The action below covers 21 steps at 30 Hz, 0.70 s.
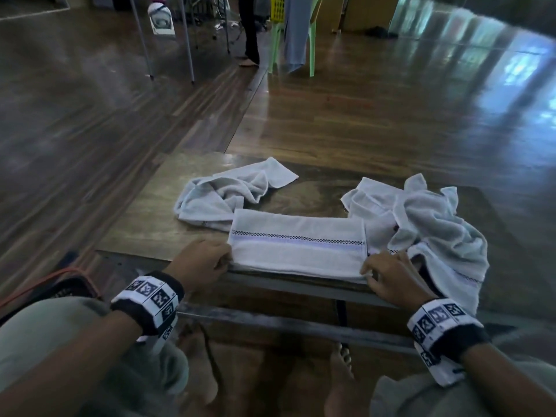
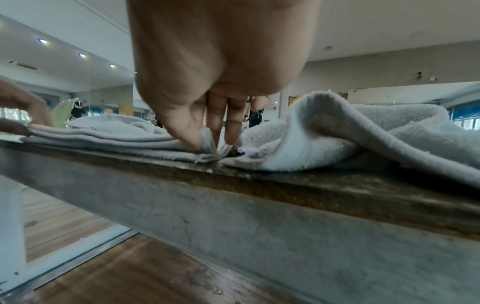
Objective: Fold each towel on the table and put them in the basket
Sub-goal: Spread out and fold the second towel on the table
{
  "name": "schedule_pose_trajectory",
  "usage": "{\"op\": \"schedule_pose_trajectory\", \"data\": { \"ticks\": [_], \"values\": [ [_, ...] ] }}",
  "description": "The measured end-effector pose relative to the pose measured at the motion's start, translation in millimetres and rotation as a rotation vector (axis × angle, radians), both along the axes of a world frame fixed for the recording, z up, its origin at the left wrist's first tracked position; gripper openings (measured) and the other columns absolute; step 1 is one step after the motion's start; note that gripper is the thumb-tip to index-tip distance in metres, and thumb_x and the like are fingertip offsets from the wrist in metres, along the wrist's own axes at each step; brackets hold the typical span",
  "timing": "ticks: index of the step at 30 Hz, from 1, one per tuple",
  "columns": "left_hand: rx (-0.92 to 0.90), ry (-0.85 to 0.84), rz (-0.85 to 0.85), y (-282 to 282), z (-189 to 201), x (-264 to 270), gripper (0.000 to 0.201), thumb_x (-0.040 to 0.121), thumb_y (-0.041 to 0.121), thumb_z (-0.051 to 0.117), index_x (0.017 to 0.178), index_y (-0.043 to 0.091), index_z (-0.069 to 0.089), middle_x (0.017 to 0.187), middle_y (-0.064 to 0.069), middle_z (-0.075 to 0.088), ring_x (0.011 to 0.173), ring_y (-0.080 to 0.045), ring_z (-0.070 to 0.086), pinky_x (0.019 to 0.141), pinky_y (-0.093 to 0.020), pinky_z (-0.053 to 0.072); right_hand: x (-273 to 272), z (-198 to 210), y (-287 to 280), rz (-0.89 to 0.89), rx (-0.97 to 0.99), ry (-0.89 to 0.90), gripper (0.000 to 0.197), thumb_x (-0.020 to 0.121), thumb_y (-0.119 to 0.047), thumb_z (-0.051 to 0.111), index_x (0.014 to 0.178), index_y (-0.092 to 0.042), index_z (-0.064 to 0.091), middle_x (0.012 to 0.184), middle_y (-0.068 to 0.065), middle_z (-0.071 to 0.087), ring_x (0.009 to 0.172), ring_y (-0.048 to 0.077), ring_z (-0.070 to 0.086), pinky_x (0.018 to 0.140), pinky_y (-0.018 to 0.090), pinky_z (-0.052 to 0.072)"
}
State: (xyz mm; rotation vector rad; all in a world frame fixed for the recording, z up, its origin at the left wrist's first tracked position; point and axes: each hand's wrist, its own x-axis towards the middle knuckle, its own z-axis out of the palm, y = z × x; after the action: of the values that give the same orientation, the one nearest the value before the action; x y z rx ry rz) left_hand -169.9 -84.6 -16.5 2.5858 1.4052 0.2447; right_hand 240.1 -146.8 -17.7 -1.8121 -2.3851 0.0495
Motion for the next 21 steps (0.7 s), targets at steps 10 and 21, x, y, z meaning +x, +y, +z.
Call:
{"op": "schedule_pose_trajectory", "data": {
  "ticks": [10, 21],
  "values": [
    [0.166, -0.192, 0.071, 18.5, 25.7, 1.2, 0.008, 0.078, 0.021, 0.061, 0.082, 0.02, 0.068, 0.078, 0.004, 0.07, 0.07, -0.016, 0.063, 0.063, -0.026, 0.047, -2.1, 27.2, 26.8, -0.003, 0.139, 0.193, 0.012, 0.075, -0.013, 0.065, 0.086, -0.019, 0.065, 0.08, -0.006, 0.065, 0.076, 0.014, 0.059, 0.082, 0.045, 0.043],
    [0.214, -0.042, -0.016, -13.4, -20.9, -15.2, 0.02, 0.077, 0.035, 0.049, 0.082, 0.025, 0.065, 0.089, 0.008, 0.069, 0.078, -0.016, 0.066, 0.075, -0.029, 0.041, -3.3, -8.7, -9.0, 0.156, 0.197, -0.062, 0.019, 0.065, -0.013, 0.069, 0.076, -0.026, 0.06, 0.076, -0.01, 0.061, 0.073, 0.016, 0.06, 0.073, 0.033, 0.029]
  ]
}}
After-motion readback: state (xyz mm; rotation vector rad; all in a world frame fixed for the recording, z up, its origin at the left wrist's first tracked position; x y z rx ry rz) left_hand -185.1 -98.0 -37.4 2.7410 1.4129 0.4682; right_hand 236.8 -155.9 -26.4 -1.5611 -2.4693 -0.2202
